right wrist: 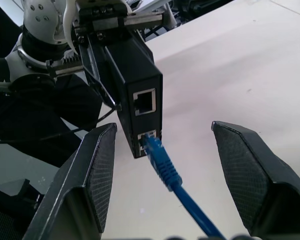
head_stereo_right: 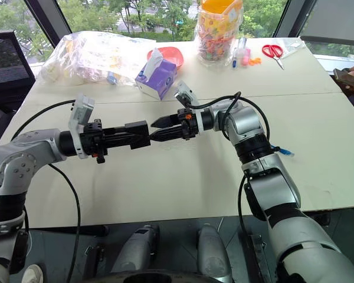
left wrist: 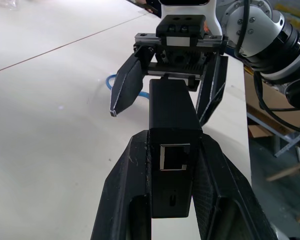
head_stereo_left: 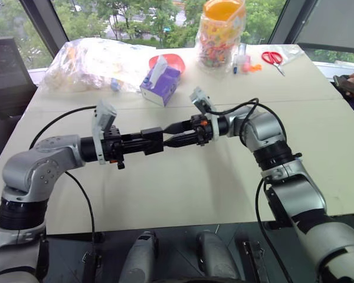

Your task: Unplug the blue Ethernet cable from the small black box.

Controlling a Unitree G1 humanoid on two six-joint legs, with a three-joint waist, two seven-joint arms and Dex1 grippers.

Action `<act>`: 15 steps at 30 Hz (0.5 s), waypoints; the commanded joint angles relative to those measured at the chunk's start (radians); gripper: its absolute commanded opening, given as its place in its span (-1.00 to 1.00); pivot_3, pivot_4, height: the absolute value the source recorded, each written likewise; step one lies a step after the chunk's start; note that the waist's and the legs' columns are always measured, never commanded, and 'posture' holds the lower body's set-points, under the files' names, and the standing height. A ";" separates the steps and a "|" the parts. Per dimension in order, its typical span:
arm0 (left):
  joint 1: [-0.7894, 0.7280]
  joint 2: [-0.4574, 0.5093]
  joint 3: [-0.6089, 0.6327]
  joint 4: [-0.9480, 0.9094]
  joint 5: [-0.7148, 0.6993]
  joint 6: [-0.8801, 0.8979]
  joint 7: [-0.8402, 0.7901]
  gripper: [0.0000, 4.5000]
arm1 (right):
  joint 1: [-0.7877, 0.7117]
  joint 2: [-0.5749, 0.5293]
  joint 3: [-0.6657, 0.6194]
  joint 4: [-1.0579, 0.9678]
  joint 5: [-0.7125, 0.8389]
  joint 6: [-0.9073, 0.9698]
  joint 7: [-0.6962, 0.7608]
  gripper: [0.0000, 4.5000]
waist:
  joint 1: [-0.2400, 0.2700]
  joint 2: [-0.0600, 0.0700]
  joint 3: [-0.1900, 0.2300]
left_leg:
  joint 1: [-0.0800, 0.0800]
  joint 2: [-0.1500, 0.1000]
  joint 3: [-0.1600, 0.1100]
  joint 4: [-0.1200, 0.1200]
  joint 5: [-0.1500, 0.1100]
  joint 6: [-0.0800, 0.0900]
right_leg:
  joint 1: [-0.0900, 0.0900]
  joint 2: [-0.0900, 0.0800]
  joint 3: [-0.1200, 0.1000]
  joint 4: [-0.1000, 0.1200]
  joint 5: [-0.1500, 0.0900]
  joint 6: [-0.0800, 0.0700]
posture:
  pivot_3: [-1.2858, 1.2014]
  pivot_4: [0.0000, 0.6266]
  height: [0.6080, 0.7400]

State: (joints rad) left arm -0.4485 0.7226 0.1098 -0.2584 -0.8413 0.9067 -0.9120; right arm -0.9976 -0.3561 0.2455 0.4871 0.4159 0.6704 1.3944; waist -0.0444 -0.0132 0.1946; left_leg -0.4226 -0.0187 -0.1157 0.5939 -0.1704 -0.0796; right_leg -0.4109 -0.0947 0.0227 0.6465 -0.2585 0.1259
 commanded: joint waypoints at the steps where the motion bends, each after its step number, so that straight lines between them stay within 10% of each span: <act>1: -0.020 0.015 0.036 -0.034 -0.023 -0.003 -0.003 -0.79 | -0.010 -0.007 -0.002 -0.022 -0.007 -0.008 0.027 0.35 | 0.000 0.000 0.000 | 0.000 0.000 0.000 0.000 0.000 0.000 | 0.000 0.000 0.000 0.000 0.000 0.000 | 0.03 -0.52 0.80; 15: -0.036 0.029 0.032 -0.027 -0.025 -0.001 -0.011 -0.79 | 0.008 0.002 0.016 -0.030 -0.051 -0.040 0.053 0.35 | -0.001 0.000 0.000 | 0.000 0.000 0.000 0.000 0.000 0.000 | 0.000 0.000 0.000 0.000 0.000 0.000 | 0.03 -0.52 0.80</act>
State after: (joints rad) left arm -0.4692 0.7376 0.1128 -0.2583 -0.8519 0.9118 -0.9136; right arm -0.9768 -0.3625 0.2704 0.4837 0.3613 0.6447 1.4390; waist -0.0450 -0.0132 0.1946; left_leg -0.4227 -0.0187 -0.1158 0.5938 -0.1705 -0.0797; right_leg -0.4112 -0.0946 0.0226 0.6465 -0.2585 0.1261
